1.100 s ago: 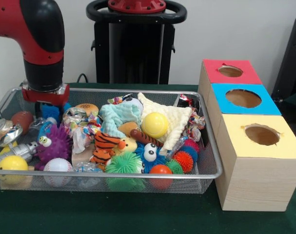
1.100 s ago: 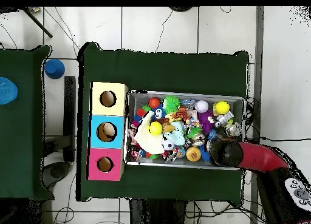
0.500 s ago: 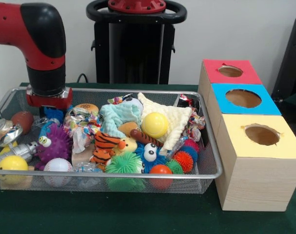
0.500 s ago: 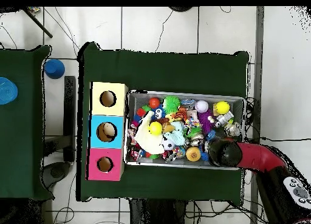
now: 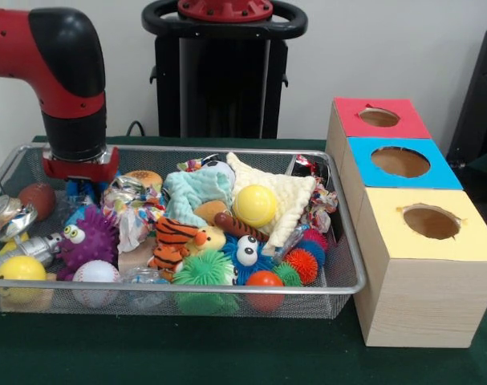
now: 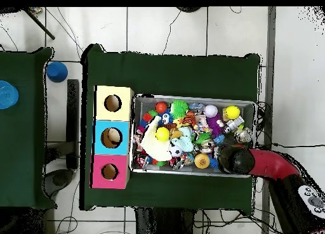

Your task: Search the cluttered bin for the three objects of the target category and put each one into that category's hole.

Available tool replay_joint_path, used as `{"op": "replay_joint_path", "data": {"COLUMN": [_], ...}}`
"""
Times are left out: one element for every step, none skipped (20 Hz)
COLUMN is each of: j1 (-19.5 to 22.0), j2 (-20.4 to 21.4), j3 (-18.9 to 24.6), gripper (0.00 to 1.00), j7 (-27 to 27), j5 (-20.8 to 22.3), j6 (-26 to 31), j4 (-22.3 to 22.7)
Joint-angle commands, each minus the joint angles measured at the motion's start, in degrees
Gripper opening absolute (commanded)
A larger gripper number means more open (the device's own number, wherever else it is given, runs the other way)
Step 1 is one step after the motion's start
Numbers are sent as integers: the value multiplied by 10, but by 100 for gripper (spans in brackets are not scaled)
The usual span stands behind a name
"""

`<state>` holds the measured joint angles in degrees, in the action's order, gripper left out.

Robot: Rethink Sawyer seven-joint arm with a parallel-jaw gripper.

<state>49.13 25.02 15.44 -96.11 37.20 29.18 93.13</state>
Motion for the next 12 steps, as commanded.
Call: {"op": "replay_joint_path", "data": {"j1": [4, 10, 11, 14, 13, 13, 12, 11, 13, 14, 15, 15], "j2": [-30, -28, -28, -27, -28, -28, -27, -25, -19, -13, -7, 8], "j3": [60, 62, 62, 65, 66, 68, 67, 66, 68, 70, 73, 75], "gripper": [0, 0, 0, 0, 0, 0, 0, 0, 0, 0, 0, 0], "j7": [84, 88, 90, 92, 91, 90, 83, 77, 75, 73, 71, 71], "j5": [12, 15, 16, 20, 21, 22, 23, 23, 22, 20, 18, 12], "j6": [28, 24, 24, 18, 16, 14, 8, 3, 2, 1, -1, 8], "j4": [13, 18, 17, 21, 21, 21, 25, 28, 34, 40, 47, 60]}}
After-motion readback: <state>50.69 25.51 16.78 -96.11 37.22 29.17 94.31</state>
